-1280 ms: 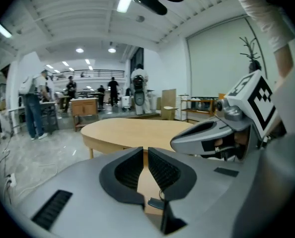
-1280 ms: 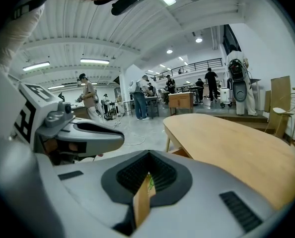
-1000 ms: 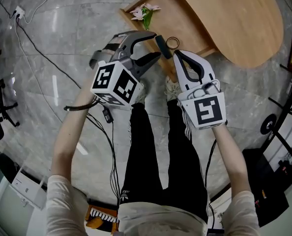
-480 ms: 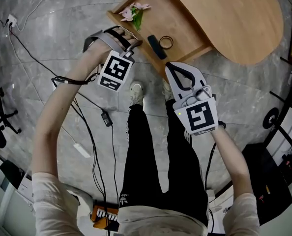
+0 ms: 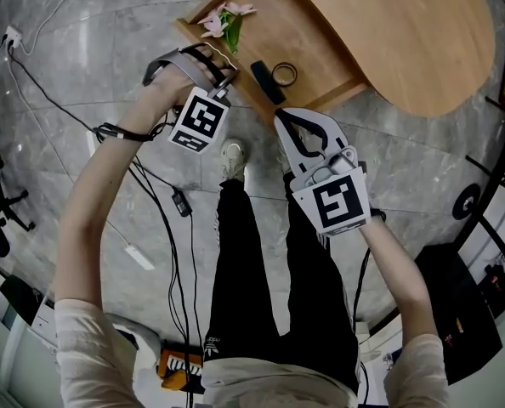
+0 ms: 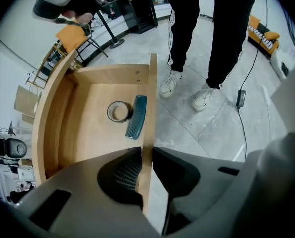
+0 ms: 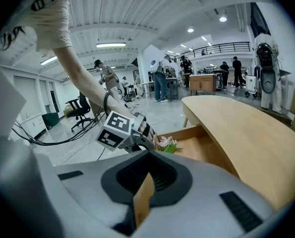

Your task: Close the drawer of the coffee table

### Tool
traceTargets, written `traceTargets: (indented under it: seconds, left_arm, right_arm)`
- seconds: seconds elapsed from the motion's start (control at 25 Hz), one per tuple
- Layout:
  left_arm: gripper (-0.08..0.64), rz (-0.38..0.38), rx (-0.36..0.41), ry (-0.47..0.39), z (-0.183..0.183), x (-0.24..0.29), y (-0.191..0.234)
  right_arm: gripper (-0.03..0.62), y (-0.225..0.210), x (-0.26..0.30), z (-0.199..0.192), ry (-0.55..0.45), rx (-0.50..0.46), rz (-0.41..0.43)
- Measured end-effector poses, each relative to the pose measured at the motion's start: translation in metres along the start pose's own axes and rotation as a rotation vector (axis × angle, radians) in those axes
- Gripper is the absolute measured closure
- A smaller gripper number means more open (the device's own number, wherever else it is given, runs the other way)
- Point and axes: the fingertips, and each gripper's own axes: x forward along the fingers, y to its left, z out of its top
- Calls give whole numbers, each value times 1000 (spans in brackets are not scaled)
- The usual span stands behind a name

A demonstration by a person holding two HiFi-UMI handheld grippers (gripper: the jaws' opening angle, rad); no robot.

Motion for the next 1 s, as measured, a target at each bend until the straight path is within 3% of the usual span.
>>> traceTargets:
  seconds: [0.44,0.68,0.88,1.0]
  left_arm:
    - [488,5,39,-15,1,0,-1]
    - [491,-8,60,0,1,0,0]
    - [491,12,65,8,2,-9,4]
    - [491,16,69,1,4,-25,12]
  right_arm:
    - [586,1,5,-9,16,94,-3]
    - [586,-4,6,-10,22,109,-11]
    - [586,-6,1,-4,15,63,2]
    - [586,-9,-4,-1,8,97,-16]
